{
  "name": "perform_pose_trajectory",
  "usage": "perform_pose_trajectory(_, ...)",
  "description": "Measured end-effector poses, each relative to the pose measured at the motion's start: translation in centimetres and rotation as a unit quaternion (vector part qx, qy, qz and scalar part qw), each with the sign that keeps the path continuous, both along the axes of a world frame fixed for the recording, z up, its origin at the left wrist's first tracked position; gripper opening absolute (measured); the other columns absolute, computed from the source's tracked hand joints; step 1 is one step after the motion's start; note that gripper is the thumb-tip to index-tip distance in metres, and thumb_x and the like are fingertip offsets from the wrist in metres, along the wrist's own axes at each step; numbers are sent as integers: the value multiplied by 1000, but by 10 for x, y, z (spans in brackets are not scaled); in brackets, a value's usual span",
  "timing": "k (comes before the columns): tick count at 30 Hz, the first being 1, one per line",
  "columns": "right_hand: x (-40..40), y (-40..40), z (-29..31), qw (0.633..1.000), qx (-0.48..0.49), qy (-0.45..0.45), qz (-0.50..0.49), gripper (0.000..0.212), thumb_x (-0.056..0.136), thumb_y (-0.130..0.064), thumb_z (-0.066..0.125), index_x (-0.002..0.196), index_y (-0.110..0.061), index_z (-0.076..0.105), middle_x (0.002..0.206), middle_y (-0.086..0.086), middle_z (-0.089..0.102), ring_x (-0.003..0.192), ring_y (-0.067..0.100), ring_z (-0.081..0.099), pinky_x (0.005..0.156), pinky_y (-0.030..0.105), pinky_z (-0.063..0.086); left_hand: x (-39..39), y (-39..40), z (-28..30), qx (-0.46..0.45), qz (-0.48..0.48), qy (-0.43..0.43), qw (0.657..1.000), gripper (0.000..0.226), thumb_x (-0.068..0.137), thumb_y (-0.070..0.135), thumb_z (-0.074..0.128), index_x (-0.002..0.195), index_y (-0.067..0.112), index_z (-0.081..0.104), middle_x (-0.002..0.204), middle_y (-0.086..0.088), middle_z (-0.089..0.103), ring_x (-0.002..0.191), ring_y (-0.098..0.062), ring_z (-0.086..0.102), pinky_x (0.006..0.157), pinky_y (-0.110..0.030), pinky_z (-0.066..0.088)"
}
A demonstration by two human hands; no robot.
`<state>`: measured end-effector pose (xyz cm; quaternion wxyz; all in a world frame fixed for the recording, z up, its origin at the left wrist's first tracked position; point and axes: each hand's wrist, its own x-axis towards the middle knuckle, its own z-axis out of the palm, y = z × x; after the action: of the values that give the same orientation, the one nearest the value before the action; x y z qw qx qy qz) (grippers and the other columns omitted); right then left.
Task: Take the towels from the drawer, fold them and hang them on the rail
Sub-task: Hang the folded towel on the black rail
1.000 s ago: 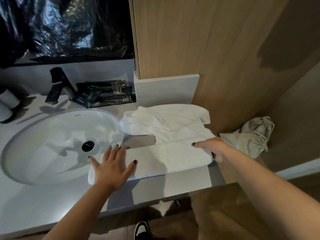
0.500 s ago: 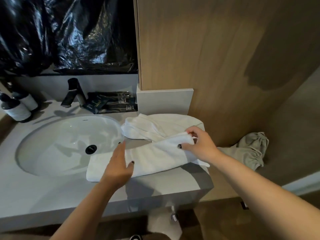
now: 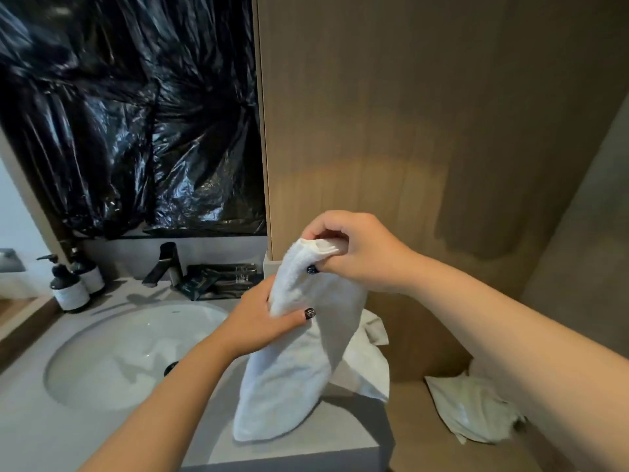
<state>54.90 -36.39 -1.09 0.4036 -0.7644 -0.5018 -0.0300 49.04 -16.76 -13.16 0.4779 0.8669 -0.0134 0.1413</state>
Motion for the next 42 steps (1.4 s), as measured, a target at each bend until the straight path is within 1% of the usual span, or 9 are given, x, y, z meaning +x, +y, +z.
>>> perform_pose_trajectory(4, -2, -19, 41, 998, 7, -70, 4, 31, 75, 5, 71, 98, -16, 71, 98, -6, 71, 95, 7, 65, 85, 28, 53, 7, -38, 35, -131, -33, -13, 991, 22, 85, 38, 73, 101, 23, 73, 96, 6, 77, 89, -9, 72, 71, -20, 55)
perform_pose_trajectory(10, -3, -56, 78, 950, 192, -197, -148, 26, 81, 0, 70, 104, -11, 70, 106, -4, 66, 103, 4, 57, 90, 9, 39, 23, -93, 84, -293, -30, -42, 955, 36, 81, 38, 77, 106, 13, 72, 102, -12, 76, 96, -31, 72, 85, -45, 59)
perform_pose_trajectory(13, -8, -83, 65, 914, 236, -207, -258, 28, 83, -7, 71, 109, -15, 65, 113, -5, 59, 109, 6, 51, 93, 14, 39, 27, -109, 104, -365, -20, -54, 929, 42, 79, 37, 78, 110, 10, 68, 106, -14, 74, 97, -32, 72, 87, -52, 57)
perform_pose_trajectory(17, -28, -103, 22, 906, 204, -170, -328, 40, 90, -21, 68, 127, -23, 55, 132, -12, 45, 122, 0, 38, 98, 3, 31, 25, -129, 126, -436, -55, -88, 894, 48, 72, 37, 76, 110, 9, 68, 102, -11, 76, 91, -28, 74, 66, -35, 60)
perform_pose_trajectory(22, -48, -100, -7, 944, 164, -22, -286, 54, 102, -28, 44, 152, -30, 25, 152, -18, 25, 135, -9, 26, 106, 8, 23, 18, -160, 136, -460, -96, -82, 879, 47, 75, 40, 73, 110, 9, 68, 102, -13, 76, 92, -30, 74, 66, -35, 60)
perform_pose_trajectory(25, -52, -105, -1, 928, 259, 63, -260, 44, 101, -24, 44, 142, -38, 37, 139, -22, 43, 120, -19, 40, 91, 3, 36, 12, -172, 138, -466, -109, -60, 876, 48, 77, 44, 72, 111, 10, 68, 103, -14, 75, 94, -31, 74, 71, -40, 61)
perform_pose_trajectory(29, -51, -113, 8, 922, 325, 123, -169, 35, 99, -14, 51, 126, -37, 57, 117, -21, 67, 109, -4, 61, 82, 12, 49, 6, -176, 139, -460, -126, -58, 877, 46, 76, 46, 72, 108, 12, 70, 105, -13, 75, 98, -31, 73, 82, -45, 60)
perform_pose_trajectory(38, -39, -119, 31, 901, 359, 233, -67, 30, 95, -20, 58, 125, -17, 61, 118, -3, 71, 110, 13, 67, 80, 19, 54, 9, -166, 167, -382, -200, -78, 899, 46, 86, 37, 69, 128, 19, 60, 118, -8, 72, 107, -27, 70, 89, -43, 57)
perform_pose_trajectory(42, -35, -124, 42, 899, 358, 242, -64, 33, 94, -20, 59, 126, -14, 60, 117, 0, 71, 109, 17, 68, 79, 21, 55, 14, -163, 187, -405, -216, -49, 887, 47, 80, 34, 74, 118, 8, 68, 111, -18, 72, 97, -33, 72, 72, -38, 59)
